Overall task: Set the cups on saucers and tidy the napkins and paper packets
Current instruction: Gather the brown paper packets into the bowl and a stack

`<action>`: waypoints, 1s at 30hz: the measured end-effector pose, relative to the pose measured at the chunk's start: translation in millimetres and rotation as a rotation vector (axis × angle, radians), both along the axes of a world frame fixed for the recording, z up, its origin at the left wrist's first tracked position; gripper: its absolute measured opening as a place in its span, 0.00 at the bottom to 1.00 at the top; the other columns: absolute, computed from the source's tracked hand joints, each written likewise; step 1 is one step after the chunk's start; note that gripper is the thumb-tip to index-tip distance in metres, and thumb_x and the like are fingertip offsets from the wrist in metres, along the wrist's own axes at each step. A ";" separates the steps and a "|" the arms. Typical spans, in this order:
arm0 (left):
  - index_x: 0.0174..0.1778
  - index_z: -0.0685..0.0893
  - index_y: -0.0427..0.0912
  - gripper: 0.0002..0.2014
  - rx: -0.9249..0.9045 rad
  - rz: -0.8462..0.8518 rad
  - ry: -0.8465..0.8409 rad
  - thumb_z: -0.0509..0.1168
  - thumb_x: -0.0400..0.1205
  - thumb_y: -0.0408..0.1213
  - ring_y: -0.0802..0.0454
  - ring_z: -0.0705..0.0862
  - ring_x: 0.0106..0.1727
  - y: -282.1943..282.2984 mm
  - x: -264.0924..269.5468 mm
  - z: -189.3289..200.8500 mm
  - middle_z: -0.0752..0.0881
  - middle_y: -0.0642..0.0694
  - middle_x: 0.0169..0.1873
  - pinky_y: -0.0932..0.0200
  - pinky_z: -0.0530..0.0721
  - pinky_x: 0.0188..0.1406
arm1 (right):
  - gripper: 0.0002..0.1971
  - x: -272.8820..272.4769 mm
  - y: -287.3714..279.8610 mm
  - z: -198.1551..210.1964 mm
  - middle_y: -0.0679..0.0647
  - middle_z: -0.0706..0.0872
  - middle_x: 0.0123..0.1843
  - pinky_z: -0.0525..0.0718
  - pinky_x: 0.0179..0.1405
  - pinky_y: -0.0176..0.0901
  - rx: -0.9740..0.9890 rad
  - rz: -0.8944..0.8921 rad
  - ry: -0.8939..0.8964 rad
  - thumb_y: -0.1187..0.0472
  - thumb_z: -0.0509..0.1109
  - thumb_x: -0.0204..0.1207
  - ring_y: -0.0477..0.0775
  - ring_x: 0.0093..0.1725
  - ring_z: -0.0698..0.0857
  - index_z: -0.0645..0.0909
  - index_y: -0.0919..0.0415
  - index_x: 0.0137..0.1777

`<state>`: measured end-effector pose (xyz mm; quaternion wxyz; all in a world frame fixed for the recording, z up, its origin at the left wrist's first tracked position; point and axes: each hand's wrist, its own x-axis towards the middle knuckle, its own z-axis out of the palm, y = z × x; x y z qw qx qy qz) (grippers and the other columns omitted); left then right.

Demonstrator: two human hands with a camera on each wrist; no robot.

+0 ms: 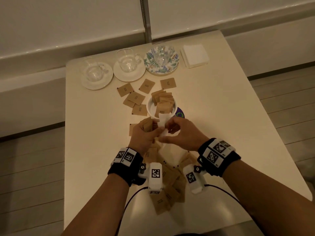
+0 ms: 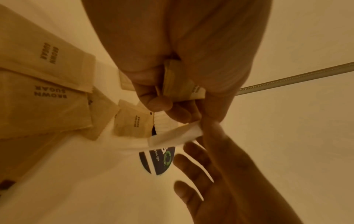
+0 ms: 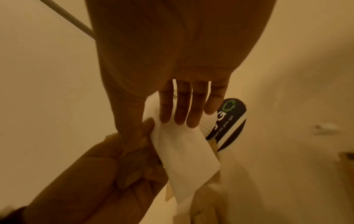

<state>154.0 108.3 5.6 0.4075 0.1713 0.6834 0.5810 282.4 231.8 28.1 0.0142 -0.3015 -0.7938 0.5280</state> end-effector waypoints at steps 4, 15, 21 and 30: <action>0.47 0.86 0.37 0.06 -0.024 -0.044 0.003 0.72 0.80 0.36 0.45 0.84 0.33 1.1 5.5 4.5 0.88 0.41 0.34 0.53 0.81 0.28 | 0.22 -3.9 -11.2 -4.0 0.43 0.86 0.45 0.85 0.42 0.34 0.065 -0.006 0.007 0.46 0.83 0.65 0.43 0.42 0.84 0.81 0.54 0.53; 0.40 0.89 0.49 0.04 -0.097 -0.018 0.049 0.72 0.79 0.37 0.54 0.85 0.34 4.7 -8.6 12.9 0.89 0.48 0.34 0.60 0.79 0.28 | 0.13 -4.8 -6.0 -7.6 0.49 0.87 0.38 0.83 0.38 0.35 0.023 0.050 0.024 0.54 0.65 0.84 0.44 0.37 0.84 0.88 0.60 0.48; 0.43 0.88 0.48 0.06 -0.099 0.018 0.049 0.74 0.76 0.31 0.51 0.87 0.38 7.0 -7.1 13.8 0.89 0.47 0.35 0.59 0.83 0.33 | 0.16 -3.4 -3.8 -7.6 0.51 0.88 0.37 0.80 0.35 0.28 -0.035 0.091 0.014 0.56 0.61 0.86 0.42 0.36 0.84 0.86 0.63 0.44; 0.45 0.87 0.44 0.06 -0.105 0.015 0.064 0.77 0.76 0.37 0.52 0.87 0.34 10.6 -8.2 16.7 0.90 0.47 0.34 0.57 0.85 0.31 | 0.12 -2.2 -5.3 -2.4 0.46 0.86 0.35 0.79 0.36 0.29 0.065 0.128 -0.002 0.52 0.64 0.85 0.42 0.36 0.83 0.85 0.52 0.42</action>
